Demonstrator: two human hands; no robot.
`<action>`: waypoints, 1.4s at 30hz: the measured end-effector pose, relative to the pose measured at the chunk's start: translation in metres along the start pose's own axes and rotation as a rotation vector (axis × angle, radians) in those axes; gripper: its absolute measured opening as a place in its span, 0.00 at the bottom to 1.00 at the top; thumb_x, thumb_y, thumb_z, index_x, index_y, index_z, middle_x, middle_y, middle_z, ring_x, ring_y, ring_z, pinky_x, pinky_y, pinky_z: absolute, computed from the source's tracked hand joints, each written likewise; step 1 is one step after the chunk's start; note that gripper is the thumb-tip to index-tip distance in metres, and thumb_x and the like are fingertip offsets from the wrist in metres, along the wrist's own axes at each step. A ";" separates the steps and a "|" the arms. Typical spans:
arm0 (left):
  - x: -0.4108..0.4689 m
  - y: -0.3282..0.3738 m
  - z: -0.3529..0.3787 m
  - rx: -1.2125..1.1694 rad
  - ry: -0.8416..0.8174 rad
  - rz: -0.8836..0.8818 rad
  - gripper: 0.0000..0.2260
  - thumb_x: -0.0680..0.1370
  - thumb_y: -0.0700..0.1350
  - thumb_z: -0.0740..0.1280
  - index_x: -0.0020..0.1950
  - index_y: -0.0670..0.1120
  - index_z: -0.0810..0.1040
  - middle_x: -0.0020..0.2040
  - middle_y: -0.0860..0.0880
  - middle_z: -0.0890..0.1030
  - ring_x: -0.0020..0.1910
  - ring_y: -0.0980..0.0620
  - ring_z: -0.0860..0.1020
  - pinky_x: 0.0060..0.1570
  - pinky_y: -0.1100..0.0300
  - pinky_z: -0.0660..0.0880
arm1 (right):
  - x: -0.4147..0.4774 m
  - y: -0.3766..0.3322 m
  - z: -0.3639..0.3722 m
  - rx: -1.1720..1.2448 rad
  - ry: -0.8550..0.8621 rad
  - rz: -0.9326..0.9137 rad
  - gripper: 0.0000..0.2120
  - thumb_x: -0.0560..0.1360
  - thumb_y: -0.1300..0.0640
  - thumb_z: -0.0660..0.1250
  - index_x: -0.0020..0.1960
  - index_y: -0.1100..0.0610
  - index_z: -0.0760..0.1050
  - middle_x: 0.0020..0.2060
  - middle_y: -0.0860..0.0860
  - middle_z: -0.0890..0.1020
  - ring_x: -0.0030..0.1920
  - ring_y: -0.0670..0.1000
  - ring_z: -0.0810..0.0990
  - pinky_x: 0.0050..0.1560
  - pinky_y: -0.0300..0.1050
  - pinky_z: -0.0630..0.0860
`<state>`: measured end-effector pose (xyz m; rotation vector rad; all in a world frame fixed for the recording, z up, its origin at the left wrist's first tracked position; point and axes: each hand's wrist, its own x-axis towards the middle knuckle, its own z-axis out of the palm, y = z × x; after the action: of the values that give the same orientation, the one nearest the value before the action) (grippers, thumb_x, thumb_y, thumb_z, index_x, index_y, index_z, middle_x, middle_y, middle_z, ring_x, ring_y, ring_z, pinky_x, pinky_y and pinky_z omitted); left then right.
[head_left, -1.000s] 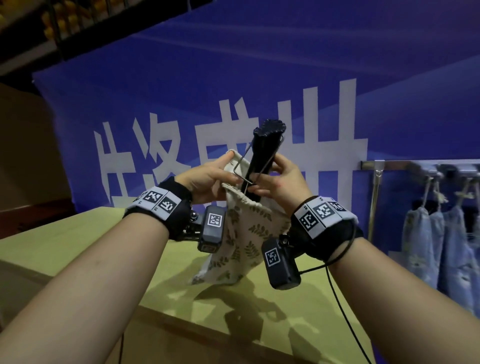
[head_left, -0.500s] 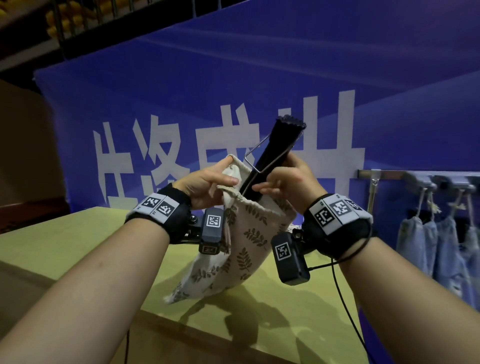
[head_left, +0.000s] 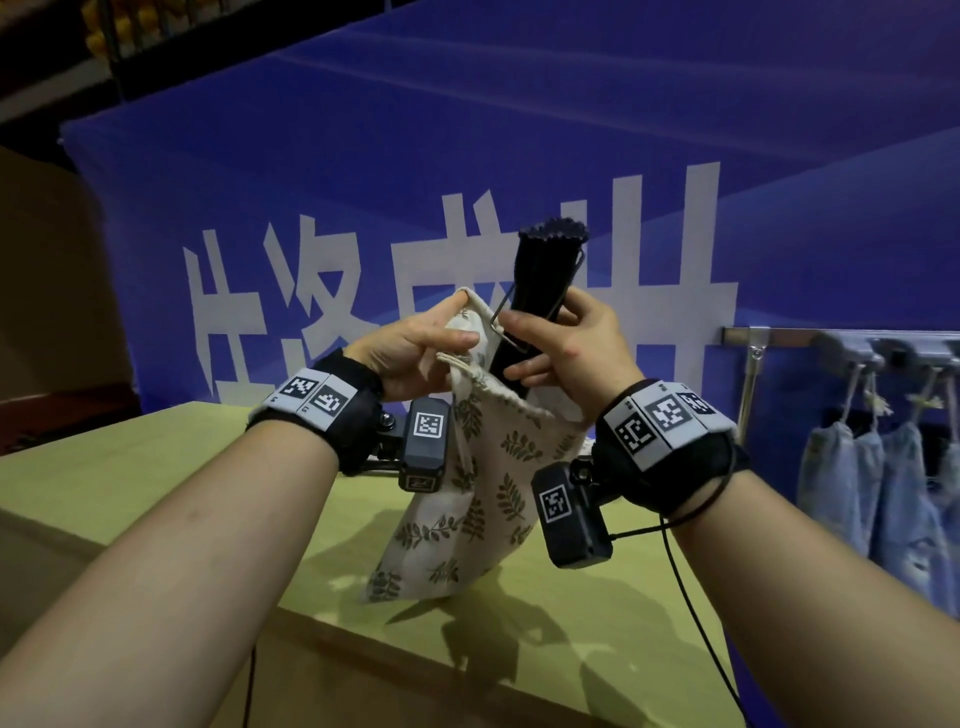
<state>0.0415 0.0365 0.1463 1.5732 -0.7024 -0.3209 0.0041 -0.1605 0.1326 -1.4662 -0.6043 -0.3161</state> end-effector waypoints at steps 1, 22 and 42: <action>0.001 -0.001 0.000 -0.008 0.005 0.014 0.30 0.62 0.47 0.82 0.61 0.52 0.74 0.56 0.39 0.71 0.54 0.38 0.69 0.46 0.52 0.76 | 0.000 -0.004 0.001 0.010 0.011 -0.025 0.10 0.71 0.55 0.73 0.51 0.53 0.75 0.45 0.54 0.84 0.31 0.56 0.83 0.32 0.44 0.79; 0.000 0.016 0.024 0.215 0.284 -0.044 0.33 0.73 0.60 0.67 0.69 0.39 0.72 0.60 0.36 0.79 0.57 0.39 0.79 0.54 0.50 0.79 | 0.009 0.029 0.004 -0.449 -0.120 0.180 0.21 0.69 0.46 0.73 0.60 0.51 0.77 0.49 0.49 0.82 0.48 0.49 0.81 0.45 0.44 0.77; -0.005 0.014 0.029 0.044 0.316 -0.042 0.16 0.79 0.52 0.59 0.42 0.45 0.82 0.30 0.49 0.80 0.29 0.54 0.79 0.38 0.58 0.76 | 0.026 0.045 -0.025 -0.400 0.171 0.161 0.13 0.80 0.52 0.60 0.38 0.56 0.71 0.37 0.54 0.77 0.40 0.54 0.76 0.43 0.51 0.76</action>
<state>0.0174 0.0165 0.1548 1.6351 -0.4341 -0.0842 0.0546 -0.1764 0.1098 -1.8366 -0.2906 -0.4485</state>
